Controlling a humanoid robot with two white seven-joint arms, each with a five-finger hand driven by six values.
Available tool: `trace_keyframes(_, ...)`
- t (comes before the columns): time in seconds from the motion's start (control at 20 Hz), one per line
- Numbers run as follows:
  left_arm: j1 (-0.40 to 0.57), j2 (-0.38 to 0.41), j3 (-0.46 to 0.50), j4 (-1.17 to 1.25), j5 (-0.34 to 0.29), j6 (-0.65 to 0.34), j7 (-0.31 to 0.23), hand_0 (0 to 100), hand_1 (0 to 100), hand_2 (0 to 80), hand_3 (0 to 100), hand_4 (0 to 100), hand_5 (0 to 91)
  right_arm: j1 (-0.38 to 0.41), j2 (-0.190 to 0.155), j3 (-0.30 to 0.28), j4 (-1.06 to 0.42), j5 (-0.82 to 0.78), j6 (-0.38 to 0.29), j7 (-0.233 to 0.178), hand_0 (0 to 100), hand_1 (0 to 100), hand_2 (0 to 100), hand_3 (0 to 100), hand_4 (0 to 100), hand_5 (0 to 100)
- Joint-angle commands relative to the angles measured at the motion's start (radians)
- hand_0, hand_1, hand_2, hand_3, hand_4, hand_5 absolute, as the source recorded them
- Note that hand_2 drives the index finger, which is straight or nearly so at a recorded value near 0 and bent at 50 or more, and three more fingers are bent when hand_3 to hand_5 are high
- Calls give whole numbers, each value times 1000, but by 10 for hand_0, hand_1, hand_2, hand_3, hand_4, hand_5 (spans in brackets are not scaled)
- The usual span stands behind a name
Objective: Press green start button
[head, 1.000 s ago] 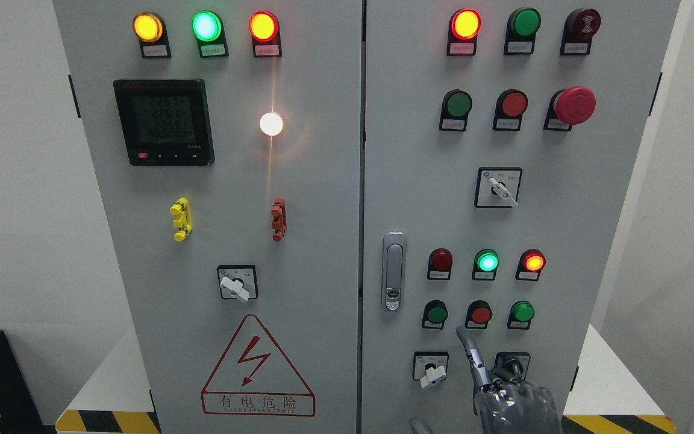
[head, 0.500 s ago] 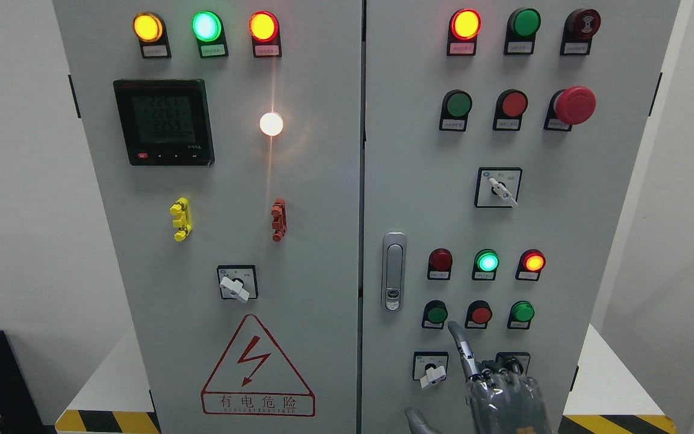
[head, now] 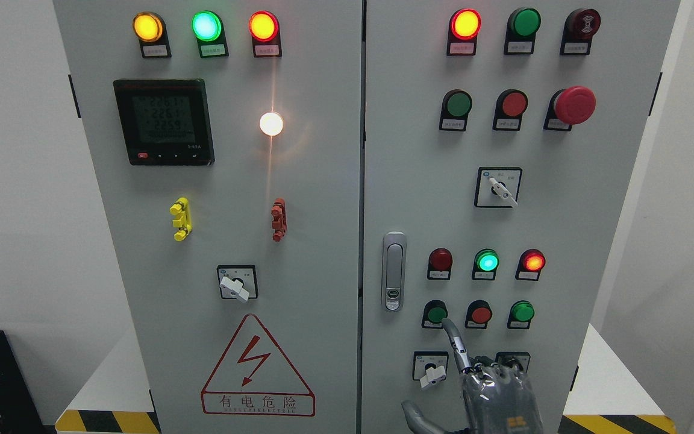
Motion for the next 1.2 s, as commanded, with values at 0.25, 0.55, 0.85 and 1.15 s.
trace_keyframes(0.25, 0, 0, 0, -28, 0, -1, 5, 120, 556, 0, 0, 0, 0, -47, 3, 2, 82, 1, 2, 6, 70, 247, 0, 911, 880, 1000)
trace_keyframes(0.55, 0, 0, 0, -28, 0, -1, 6, 120, 556, 0, 0, 0, 0, -64, 4, 2, 105, 1, 16, 11, 74, 247, 0, 912, 879, 1000)
trace_keyframes(0.85, 0, 0, 0, -28, 0, -1, 4, 120, 556, 0, 0, 0, 0, -71, 4, 2, 117, 1, 17, 11, 77, 247, 0, 911, 878, 1000)
trace_keyframes(1.15, 0, 0, 0, -28, 0, -1, 4, 120, 556, 0, 0, 0, 0, -77, 4, 2, 123, 1, 19, 12, 80, 247, 0, 912, 878, 1000)
